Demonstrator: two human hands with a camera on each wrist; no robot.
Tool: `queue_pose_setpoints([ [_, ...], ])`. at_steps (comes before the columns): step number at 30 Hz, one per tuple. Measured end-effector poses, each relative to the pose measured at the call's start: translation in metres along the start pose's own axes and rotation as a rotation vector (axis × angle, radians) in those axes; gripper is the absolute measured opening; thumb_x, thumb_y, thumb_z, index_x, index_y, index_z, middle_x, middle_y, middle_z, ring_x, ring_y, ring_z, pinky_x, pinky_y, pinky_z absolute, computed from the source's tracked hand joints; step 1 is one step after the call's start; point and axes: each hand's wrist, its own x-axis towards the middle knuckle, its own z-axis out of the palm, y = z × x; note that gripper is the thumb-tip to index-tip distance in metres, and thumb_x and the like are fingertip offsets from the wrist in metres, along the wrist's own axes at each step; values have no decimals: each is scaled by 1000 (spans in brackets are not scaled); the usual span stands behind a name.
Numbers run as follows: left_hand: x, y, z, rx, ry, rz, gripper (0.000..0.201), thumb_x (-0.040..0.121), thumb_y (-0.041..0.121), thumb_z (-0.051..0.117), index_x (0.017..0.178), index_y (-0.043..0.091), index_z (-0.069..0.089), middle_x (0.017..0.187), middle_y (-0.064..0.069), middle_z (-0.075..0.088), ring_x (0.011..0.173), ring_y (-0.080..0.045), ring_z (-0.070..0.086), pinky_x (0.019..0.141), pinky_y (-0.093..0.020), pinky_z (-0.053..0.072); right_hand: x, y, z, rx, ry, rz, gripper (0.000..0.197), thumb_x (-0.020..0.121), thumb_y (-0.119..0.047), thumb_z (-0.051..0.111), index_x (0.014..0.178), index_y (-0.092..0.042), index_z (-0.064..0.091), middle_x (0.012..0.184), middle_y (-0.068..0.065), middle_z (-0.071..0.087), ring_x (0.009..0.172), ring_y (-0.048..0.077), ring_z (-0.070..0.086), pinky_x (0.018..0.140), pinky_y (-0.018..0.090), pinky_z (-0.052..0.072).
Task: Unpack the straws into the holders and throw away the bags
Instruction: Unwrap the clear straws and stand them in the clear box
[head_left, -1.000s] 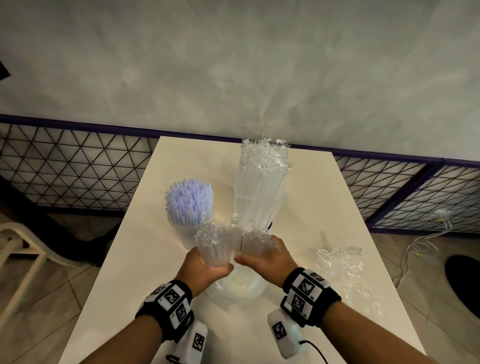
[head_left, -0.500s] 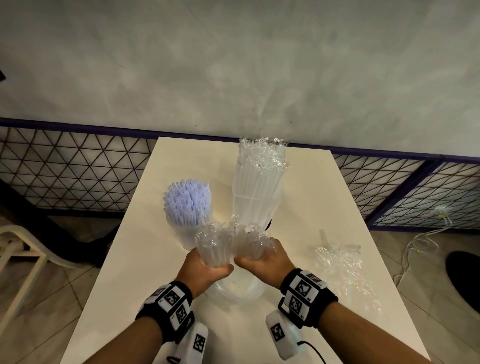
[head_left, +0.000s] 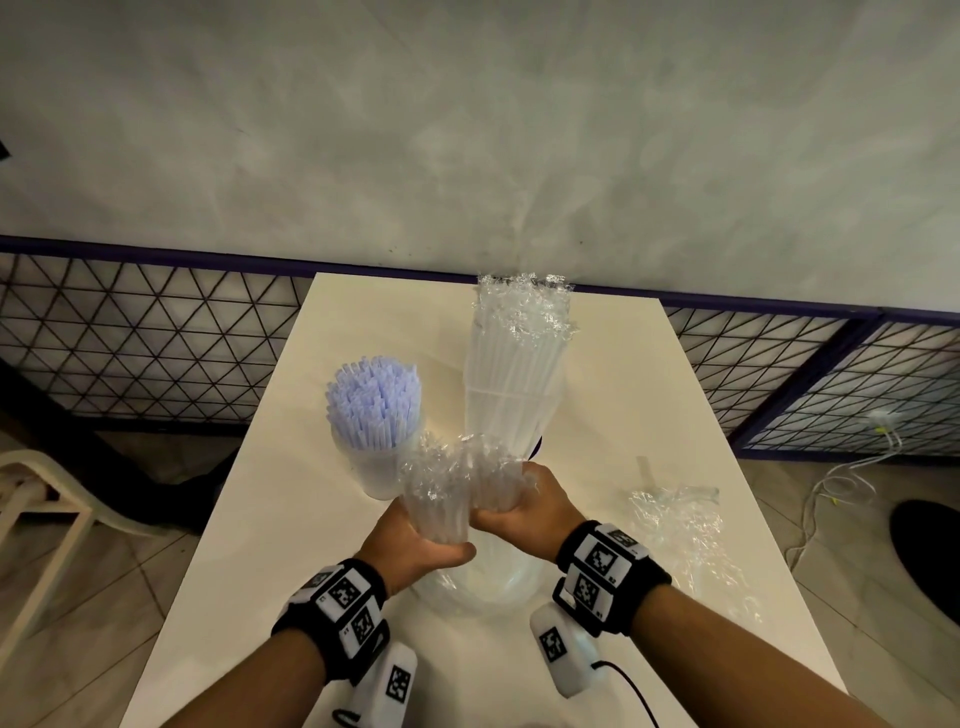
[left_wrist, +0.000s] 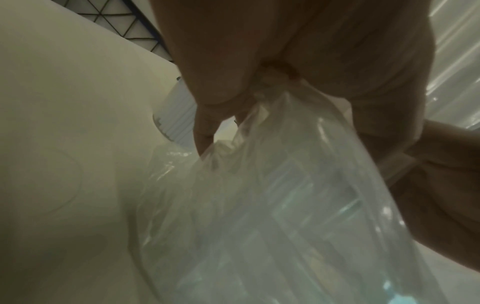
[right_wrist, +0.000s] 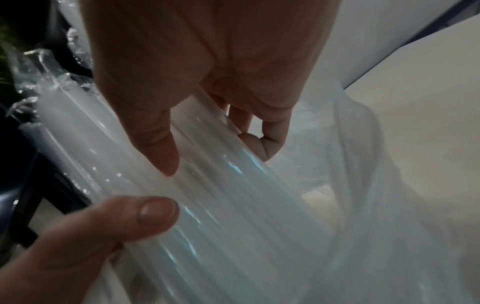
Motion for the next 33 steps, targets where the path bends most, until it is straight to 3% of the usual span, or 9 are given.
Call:
queue_pose_setpoints([
  [4, 0, -2, 6, -15, 104, -9, 46, 51, 21, 83, 92, 26, 63, 88, -3, 72, 80, -6, 68, 70, -18, 52, 3, -4, -1, 18, 44, 5, 18, 78, -13, 81, 90, -10, 69, 79, 1, 73, 72, 7, 68, 66, 20, 51],
  [9, 2, -1, 9, -24, 153, -12, 40, 50, 22, 82, 87, 21, 67, 82, -3, 73, 75, -10, 69, 70, -27, 56, 0, -3, 4, -11, 99, 16, 24, 77, -28, 81, 93, -15, 70, 86, 3, 75, 81, 17, 72, 76, 36, 58],
  [14, 4, 2, 8, -50, 181, -23, 32, 53, 20, 81, 83, 18, 68, 76, -4, 72, 69, -10, 69, 64, -22, 51, -5, -12, 3, -9, 177, 2, 15, 79, -22, 80, 86, -14, 70, 76, -1, 72, 69, 8, 67, 62, 18, 50],
  [19, 5, 3, 4, -67, 207, -57, 30, 61, 8, 85, 82, 20, 67, 69, 8, 73, 66, -3, 69, 63, -18, 49, -6, -25, -5, 31, 199, 10, 12, 81, -19, 78, 92, -16, 73, 77, -8, 73, 71, 1, 69, 64, 14, 49],
  [23, 6, 1, -1, -102, 225, -75, 38, 50, 21, 83, 86, 17, 70, 77, 0, 75, 73, -12, 72, 69, -27, 56, -8, -50, -18, 106, 170, -23, 15, 82, -11, 79, 94, -19, 75, 90, -5, 77, 85, 4, 73, 77, 17, 54],
  [26, 7, -1, -7, -115, 239, -98, 37, 49, 22, 82, 83, 13, 70, 75, -1, 75, 71, -15, 72, 69, -31, 57, 1, -82, -41, 144, 189, -119, 21, 77, -6, 82, 91, -20, 73, 89, -3, 77, 87, 11, 74, 81, 26, 57],
  [29, 8, -5, -11, -95, 234, -119, 46, 43, 30, 83, 84, 11, 71, 75, -5, 75, 71, -18, 72, 71, -35, 59, 16, -121, -76, 236, 299, -211, 30, 67, -8, 84, 96, -11, 73, 92, 2, 77, 90, 19, 74, 82, 35, 59],
  [31, 8, -8, -12, -79, 232, -126, 56, 38, 37, 82, 87, 12, 71, 78, -3, 75, 74, -17, 72, 73, -35, 59, 27, -148, -100, 253, 354, -267, 30, 72, -5, 83, 100, -9, 72, 96, 2, 77, 93, 18, 74, 78, 36, 60],
  [33, 8, -9, -10, -77, 229, -127, 59, 37, 39, 81, 89, 13, 71, 80, -2, 75, 75, -16, 72, 75, -35, 59, 39, -166, -115, 266, 363, -295, 26, 75, -5, 81, 98, -12, 72, 97, 2, 77, 96, 20, 73, 79, 44, 61],
])
